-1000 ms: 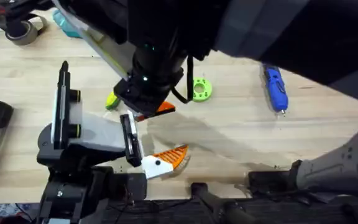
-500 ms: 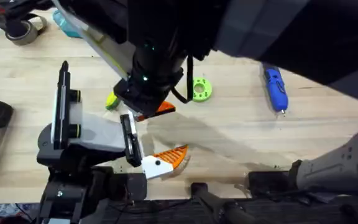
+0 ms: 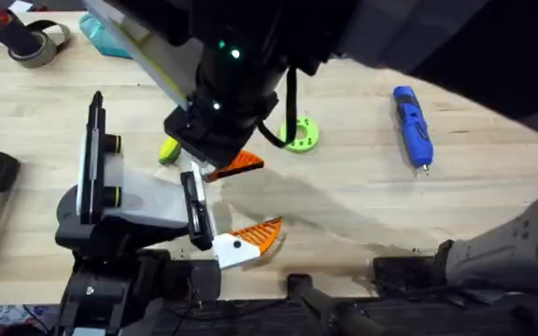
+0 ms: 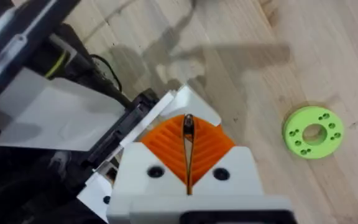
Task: Pick up the gripper from the table and insert it into the empty holder that is missing its gripper. Then pick up a screw, insert it into the mounting hole, and use the screwdriver to tighten it. Finally, clean up the table by picking up the vegetable and placing it into the bucket.
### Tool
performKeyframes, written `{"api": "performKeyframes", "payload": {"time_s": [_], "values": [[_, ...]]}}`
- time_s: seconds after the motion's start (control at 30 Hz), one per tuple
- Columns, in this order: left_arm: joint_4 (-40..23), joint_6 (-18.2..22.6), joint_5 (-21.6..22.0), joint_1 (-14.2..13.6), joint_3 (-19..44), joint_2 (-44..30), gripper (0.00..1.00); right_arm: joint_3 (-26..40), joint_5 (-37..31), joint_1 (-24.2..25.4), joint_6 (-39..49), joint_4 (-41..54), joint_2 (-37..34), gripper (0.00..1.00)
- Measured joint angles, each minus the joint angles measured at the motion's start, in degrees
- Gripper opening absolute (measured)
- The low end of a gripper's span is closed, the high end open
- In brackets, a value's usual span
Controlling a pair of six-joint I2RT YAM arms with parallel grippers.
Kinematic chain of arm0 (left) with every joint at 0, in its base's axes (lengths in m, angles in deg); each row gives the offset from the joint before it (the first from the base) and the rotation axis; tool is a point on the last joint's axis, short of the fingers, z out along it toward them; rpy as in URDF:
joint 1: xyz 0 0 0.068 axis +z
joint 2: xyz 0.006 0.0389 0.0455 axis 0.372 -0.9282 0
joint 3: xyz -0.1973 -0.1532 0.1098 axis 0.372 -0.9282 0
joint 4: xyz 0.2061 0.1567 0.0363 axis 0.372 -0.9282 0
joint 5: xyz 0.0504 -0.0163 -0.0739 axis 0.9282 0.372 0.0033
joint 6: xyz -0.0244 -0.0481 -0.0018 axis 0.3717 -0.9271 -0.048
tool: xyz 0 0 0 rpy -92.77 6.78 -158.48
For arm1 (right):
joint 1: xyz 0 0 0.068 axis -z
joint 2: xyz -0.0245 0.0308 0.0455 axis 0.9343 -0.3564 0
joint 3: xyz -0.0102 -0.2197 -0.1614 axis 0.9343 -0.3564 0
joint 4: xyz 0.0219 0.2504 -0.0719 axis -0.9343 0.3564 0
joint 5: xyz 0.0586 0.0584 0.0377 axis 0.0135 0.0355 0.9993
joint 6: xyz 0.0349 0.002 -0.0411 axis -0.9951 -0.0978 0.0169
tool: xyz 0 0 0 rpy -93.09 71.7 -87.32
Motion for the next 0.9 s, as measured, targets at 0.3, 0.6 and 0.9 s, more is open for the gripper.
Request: {"api": "performKeyframes", "payload": {"time_s": [0.3,0.6,0.9], "values": [[0.0,0.0,0.0,0.0,0.0,-0.02,0.986,0.02,-0.02,0.0,0.0,1.14,0.0,0.007],[0.0,0.02,0.0,0.0,0.0,0.0,0.986,0.05,-0.01,0.0,0.0,1.15,-0.22,0.007],[0.0,0.0,0.0,0.0,0.0,-0.02,0.987,0.17,-0.02,0.0,0.02,1.19,-2.54,0.007]]}}
